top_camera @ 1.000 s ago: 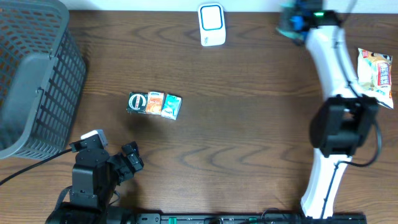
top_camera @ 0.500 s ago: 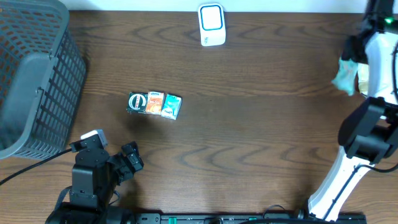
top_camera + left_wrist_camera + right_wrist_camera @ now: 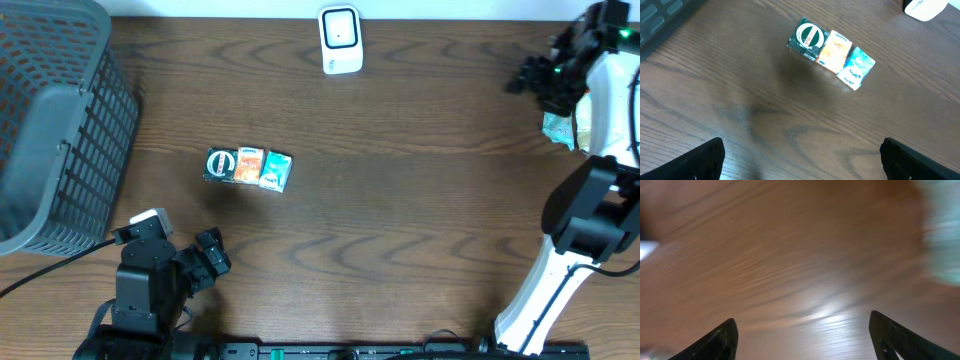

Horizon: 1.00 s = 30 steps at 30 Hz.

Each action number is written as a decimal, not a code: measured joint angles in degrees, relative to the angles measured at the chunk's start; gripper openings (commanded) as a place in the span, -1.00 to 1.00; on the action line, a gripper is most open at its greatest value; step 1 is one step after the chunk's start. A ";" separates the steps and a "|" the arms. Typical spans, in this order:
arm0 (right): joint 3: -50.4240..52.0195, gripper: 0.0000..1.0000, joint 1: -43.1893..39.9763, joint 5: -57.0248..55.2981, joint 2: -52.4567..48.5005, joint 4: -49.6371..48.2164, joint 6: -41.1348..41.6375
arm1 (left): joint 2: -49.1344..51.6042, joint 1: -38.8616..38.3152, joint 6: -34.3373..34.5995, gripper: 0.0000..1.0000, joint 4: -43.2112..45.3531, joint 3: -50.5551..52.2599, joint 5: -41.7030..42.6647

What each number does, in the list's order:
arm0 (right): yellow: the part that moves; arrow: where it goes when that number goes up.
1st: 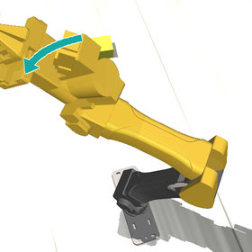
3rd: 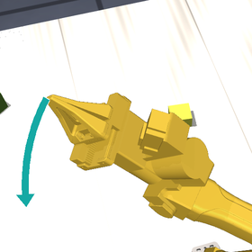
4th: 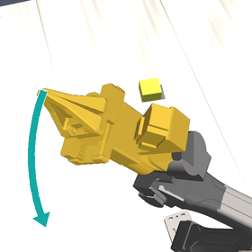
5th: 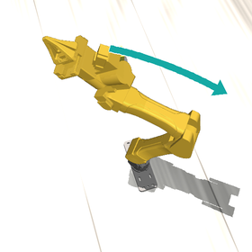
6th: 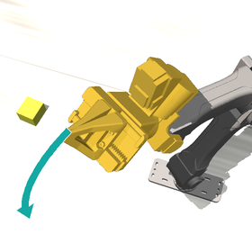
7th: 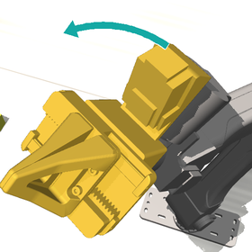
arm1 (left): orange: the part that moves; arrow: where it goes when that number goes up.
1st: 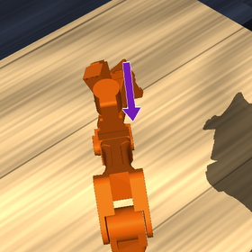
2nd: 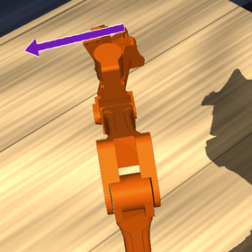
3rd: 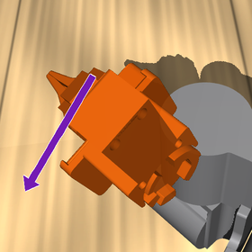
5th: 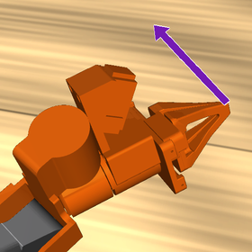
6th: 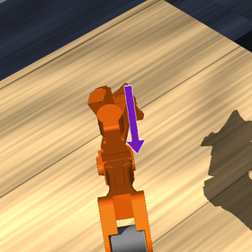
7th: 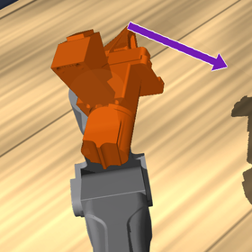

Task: Scan the item barcode
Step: 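Carry the teal packet right and drop it beside the yellow bag, then move the right gripper left and grasp the teal box in the row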

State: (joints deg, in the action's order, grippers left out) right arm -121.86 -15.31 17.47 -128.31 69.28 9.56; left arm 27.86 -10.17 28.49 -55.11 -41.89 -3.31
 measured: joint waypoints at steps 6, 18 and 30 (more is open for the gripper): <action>0.00 0.73 7.69 14.19 0.00 4.50 -4.20 | 0.00 0.00 0.00 0.96 0.00 0.00 0.00; 0.00 0.99 24.98 12.90 0.00 4.52 -8.33 | 0.00 0.00 0.00 0.95 0.00 0.00 0.00; 0.00 0.99 36.63 2.05 0.00 2.40 -5.92 | 0.00 0.00 0.00 0.95 0.00 0.00 0.00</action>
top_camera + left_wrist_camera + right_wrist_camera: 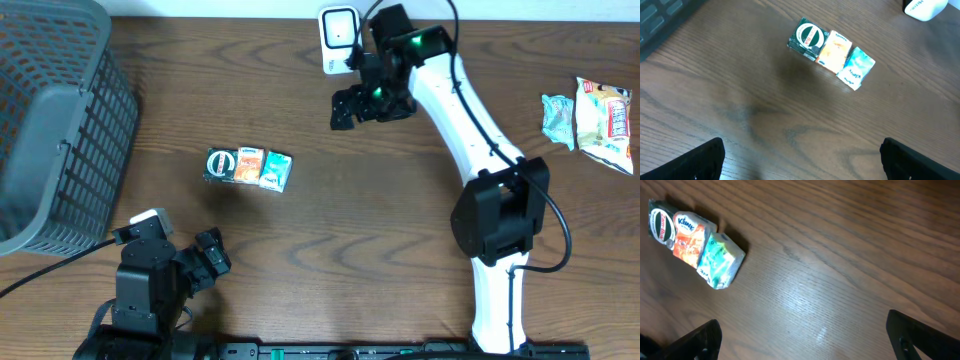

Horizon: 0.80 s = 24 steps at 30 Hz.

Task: Scan the item barcode
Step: 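Move the right gripper left and grasp the teal box in the row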

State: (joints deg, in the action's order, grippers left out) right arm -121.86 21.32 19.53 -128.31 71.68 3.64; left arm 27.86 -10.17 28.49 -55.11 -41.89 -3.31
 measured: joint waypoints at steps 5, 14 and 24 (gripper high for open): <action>0.00 0.98 2.43 -0.98 0.00 -0.55 0.26 | 0.00 0.00 0.00 0.96 -0.02 0.00 0.00; 0.02 0.99 5.22 -2.64 0.00 -1.49 0.31 | 0.00 0.00 0.00 0.97 -0.02 0.00 0.00; 0.17 0.76 5.51 -2.71 0.00 -4.37 0.70 | 0.00 0.00 0.00 0.95 -0.02 0.00 0.00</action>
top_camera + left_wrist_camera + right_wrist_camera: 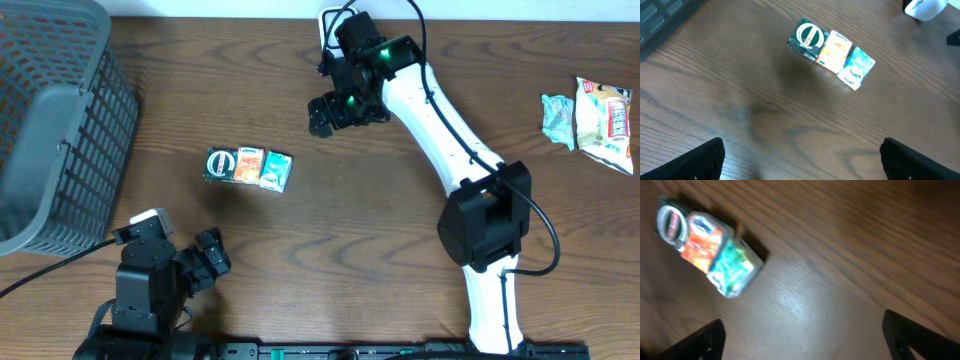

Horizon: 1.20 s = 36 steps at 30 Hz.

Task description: Scan the item barcode

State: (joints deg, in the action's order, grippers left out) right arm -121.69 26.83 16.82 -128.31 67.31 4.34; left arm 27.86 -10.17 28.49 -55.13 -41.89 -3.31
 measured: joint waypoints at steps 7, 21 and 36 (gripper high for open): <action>0.90 0.38 3.61 1.88 -2.01 -3.89 4.48 | 0.00 0.00 0.00 0.96 -0.02 0.00 0.00; 1.44 -0.06 11.98 -6.82 -6.34 -10.03 26.18 | 0.00 0.00 0.02 0.95 0.00 0.00 0.00; 1.55 -0.16 15.65 -8.98 -11.72 -8.92 30.36 | 0.00 0.00 0.02 0.95 -0.02 0.00 0.00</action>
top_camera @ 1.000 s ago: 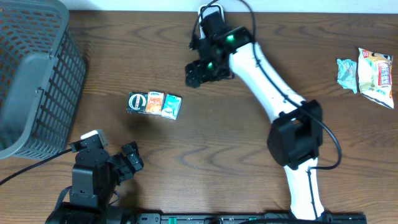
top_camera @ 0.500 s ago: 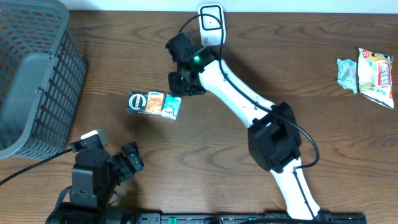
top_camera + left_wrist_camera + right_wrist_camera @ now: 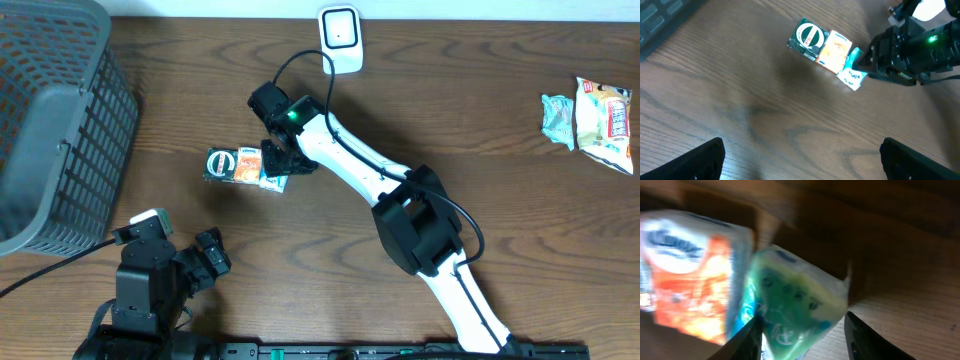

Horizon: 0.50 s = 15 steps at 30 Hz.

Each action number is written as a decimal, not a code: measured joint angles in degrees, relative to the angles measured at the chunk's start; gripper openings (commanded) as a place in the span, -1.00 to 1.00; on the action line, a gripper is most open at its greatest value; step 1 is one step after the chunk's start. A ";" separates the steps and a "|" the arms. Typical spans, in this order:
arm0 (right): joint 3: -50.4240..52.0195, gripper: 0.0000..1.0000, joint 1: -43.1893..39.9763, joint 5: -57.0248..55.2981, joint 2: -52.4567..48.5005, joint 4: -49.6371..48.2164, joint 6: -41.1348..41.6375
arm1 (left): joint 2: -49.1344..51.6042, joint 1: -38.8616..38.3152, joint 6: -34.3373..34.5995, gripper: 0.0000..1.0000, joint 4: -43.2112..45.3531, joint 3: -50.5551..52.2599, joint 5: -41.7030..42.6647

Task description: Scan the item barcode

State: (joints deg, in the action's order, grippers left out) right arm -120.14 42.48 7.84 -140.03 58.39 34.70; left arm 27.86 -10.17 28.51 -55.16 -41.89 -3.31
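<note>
A three-pack of tissues lies left of the table's middle, with a dark green, an orange and a teal packet in a row. My right gripper is down at its teal end. In the right wrist view the teal packet sits between the fingers of the right gripper; the left finger touches it, while wood shows beside the right one. The white scanner stands at the back edge. My left gripper rests open near the front left, with the tissue pack ahead of it.
A grey mesh basket fills the far left. Two snack packets lie at the right edge. My right arm stretches across the table's middle from the front, and it shows dark in the left wrist view.
My right gripper moved from below the scanner down and left to the tissue pack. Its fingers now straddle the teal end and stand closer together. The left arm and the pack stayed put.
My right gripper was first at the far right by the snack packets. Then it was near the scanner at the back, then a little farther left and open above the table. Now it is down around the teal end of the tissue pack. My left gripper never moved.
</note>
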 measured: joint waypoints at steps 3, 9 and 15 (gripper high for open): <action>-0.02 -0.17 -0.22 -0.70 -0.07 2.84 0.44 | 0.00 0.00 0.00 0.95 0.00 0.00 0.00; -0.22 -0.11 -1.14 -2.67 0.24 9.99 -0.22 | 0.00 0.00 0.00 0.95 0.00 0.00 0.00; -0.22 -0.09 -4.37 -4.09 0.72 15.23 -4.92 | 0.00 0.00 0.00 0.96 0.00 0.00 0.00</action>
State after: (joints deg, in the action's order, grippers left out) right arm -120.36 38.11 3.75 -139.31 73.63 29.78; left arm 27.86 -10.17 28.51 -55.16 -41.89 -3.31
